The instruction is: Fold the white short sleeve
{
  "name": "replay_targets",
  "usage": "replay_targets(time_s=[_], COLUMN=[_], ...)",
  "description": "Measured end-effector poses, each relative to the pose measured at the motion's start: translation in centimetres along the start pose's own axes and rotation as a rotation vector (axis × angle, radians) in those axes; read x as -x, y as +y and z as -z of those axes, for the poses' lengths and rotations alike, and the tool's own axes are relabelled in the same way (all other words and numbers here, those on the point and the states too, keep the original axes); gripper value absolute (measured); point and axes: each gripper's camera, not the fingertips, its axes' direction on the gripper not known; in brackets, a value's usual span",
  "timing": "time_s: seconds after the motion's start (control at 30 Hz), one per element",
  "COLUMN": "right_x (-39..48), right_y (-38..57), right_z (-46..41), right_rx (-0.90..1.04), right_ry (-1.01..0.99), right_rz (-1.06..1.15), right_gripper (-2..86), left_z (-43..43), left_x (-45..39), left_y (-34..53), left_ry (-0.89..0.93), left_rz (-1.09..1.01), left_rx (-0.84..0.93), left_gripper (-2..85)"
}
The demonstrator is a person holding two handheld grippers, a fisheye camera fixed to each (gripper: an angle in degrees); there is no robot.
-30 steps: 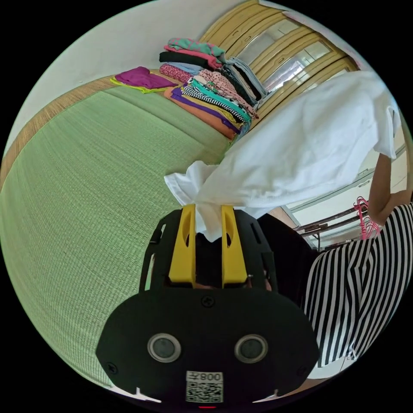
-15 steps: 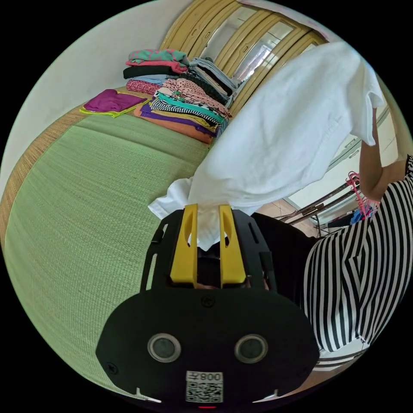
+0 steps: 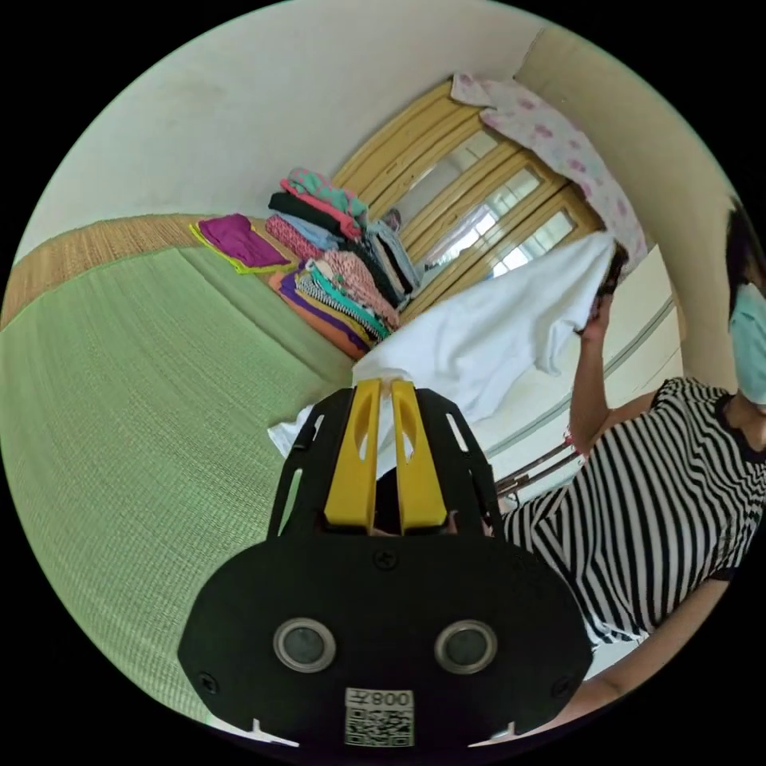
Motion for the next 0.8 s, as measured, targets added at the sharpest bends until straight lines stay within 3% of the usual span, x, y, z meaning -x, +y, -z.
replay_targets(time_s=[0.5, 0.8], right_x=[2.4, 3.6], right_y=[1.5, 2.2], right_z=[4.0, 4.3], right_rx=[-0.151, -0.223], right_ry=[-0.062, -0.111], right_rz=[0.126, 0.213], right_gripper=[0.1, 0.2], left_z=[27.9, 36.2], left_x=[-21.1, -33.8], left_y=[7.1, 9.0], left_ry=[-0.247, -0.461], left_rz=[-0.162, -0.345], left_rx=[-0.657, -0.797], left_gripper=[2.1, 1.9])
